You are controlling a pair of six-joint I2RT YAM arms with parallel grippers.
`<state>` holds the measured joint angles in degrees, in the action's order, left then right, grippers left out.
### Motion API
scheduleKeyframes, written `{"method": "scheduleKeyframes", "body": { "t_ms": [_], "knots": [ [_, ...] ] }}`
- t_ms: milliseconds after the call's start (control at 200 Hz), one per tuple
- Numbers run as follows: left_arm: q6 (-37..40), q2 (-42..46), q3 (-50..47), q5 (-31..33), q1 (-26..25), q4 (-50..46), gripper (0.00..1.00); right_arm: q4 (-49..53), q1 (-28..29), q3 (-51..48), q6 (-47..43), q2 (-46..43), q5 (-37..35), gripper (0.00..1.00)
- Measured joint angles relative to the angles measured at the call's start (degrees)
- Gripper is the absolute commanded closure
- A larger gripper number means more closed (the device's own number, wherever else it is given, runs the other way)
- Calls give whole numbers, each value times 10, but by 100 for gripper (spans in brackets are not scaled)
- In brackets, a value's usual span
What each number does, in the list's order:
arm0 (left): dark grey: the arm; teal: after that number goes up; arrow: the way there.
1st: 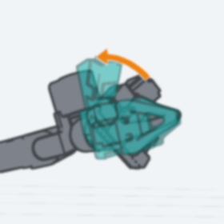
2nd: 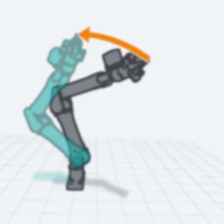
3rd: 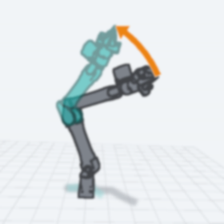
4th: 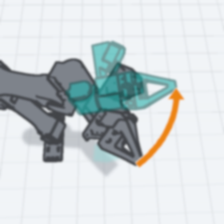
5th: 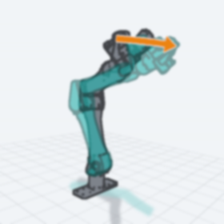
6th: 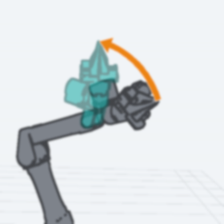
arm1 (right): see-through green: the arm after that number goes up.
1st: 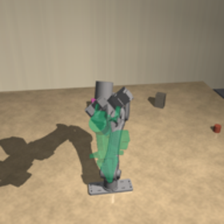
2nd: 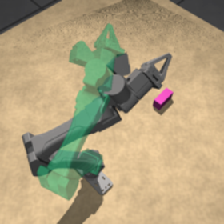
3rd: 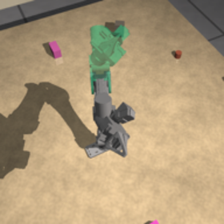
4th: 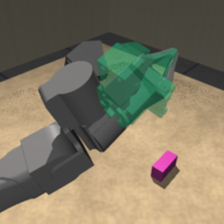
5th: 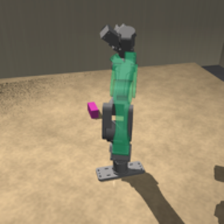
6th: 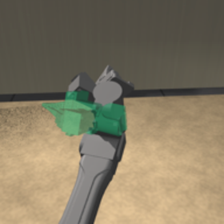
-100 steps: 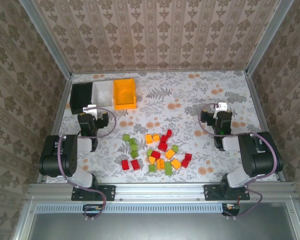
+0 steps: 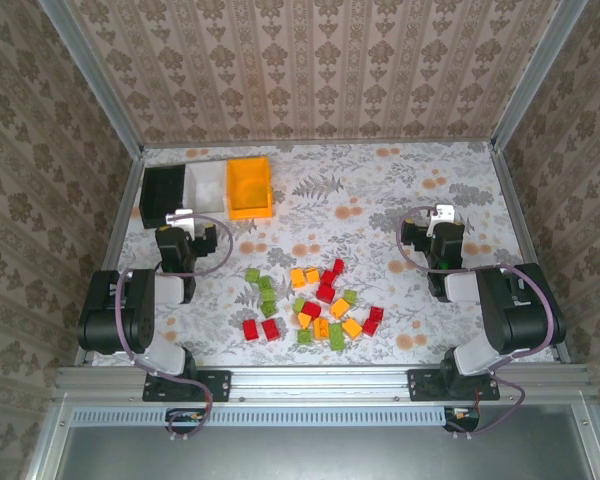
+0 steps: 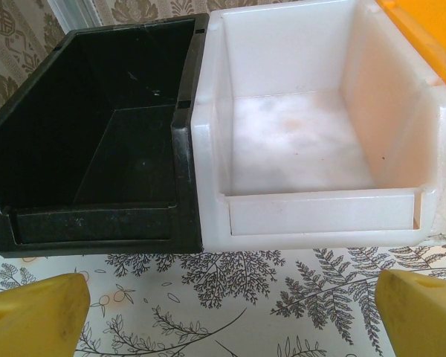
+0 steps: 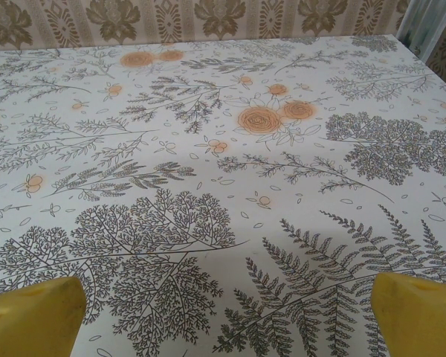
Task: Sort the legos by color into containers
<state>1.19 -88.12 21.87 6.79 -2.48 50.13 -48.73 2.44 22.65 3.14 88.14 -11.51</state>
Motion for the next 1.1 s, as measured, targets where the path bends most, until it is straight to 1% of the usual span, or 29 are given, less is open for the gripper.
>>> {"method": "scheduleKeyframes", "body": {
  "t_ms": [1015,1100],
  "knots": [
    [0,0,0,-2,0,0,0,0,0,0,0,0,0,0],
    [5,12,3,-1,-2,-26,0,15,0,3,0,-6,0,0]
  ]
}}
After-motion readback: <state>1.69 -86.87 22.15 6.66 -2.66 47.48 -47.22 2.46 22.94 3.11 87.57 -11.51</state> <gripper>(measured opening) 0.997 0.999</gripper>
